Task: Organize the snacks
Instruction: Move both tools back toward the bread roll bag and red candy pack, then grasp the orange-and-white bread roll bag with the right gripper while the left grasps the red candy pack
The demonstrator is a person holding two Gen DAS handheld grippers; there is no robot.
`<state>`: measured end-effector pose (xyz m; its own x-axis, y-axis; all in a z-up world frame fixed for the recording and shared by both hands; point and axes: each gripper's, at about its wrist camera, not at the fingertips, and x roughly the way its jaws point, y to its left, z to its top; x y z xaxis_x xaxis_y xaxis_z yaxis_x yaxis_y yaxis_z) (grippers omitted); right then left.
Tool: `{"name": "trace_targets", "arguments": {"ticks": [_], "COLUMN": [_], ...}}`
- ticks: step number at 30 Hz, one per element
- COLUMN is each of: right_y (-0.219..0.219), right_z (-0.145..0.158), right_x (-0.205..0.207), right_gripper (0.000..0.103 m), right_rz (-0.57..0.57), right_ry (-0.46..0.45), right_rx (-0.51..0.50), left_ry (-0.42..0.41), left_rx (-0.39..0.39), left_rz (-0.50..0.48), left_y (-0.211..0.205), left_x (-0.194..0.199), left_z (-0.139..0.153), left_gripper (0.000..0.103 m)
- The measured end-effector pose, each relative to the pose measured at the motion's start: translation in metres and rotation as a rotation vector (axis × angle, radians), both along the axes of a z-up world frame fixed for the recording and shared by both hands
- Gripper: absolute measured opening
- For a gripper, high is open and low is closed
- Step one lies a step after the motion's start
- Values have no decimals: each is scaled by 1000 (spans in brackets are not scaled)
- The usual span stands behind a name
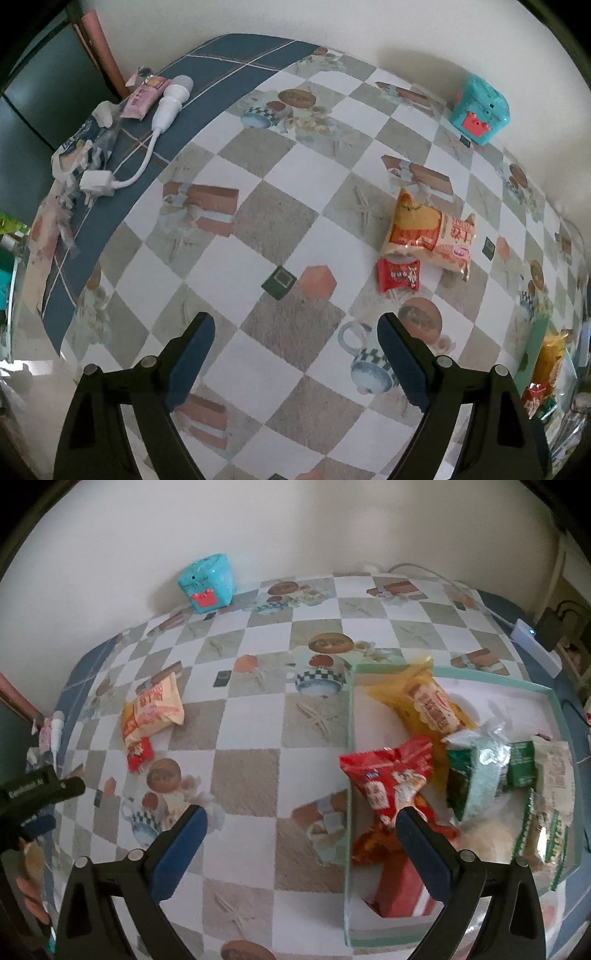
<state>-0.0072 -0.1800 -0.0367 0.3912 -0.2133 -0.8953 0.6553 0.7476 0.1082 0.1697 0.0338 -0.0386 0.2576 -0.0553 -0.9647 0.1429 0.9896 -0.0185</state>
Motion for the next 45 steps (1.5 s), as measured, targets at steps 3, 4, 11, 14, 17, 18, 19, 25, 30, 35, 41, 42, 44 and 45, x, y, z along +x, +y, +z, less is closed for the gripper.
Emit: {"name": "trace_targets", "arguments": {"ticks": [3,4,11,14,17,18,19,25,30,35,41,42,44,45], "right_y": [1,1,9,10,7,5,4,-6,-11,-18,-23,-23,-24,-24], "right_z": [5,6,5,1,-6,-7,-9,-19,-23,-24,-29,-29,-30,-30], "right_x": [10,15,62,82,99,103,108,133,146,147,146,146,146,146], "right_gripper": [103,103,103,103,103,103,103,103,103,103,103,103,103,103], "right_rz": [2,5,55,66,55,53,49,24,15,1,-15,-16,-19,-20], "right_ry": [-22,-25,-32,-31,-17,-15,-16,1,38,49,62,63,67,68], "right_rx": [-13,-20,3,33,57,67,78,109,99,100,119,120,119,117], "left_ry": [0,1,9,24,40,45,50,59,64,69,59,48,30,30], "left_rx": [-29,-34,-67,-84,-101,-105,-105,-116,-139,-135,-108,-88,-66,-73], "left_rz": [-20,-25,-24,-20,-21,-20,-22,-52,-76,-132,-188,-198,-218,-222], "left_y": [-2,-3,-2,-4,-8,-10,-12,-27,-38,-60,-83,-87,-94,-94], "left_x": [8,11,30,37,42,43,43,44,47,45,40,39,37,36], "left_z": [-1,-2,-13,-22,-29,-32,-34,-43,-49,-57,-62,-62,-60,-59], "left_gripper": [90,90,90,90,90,90,90,90,90,90,84,77,63,55]}}
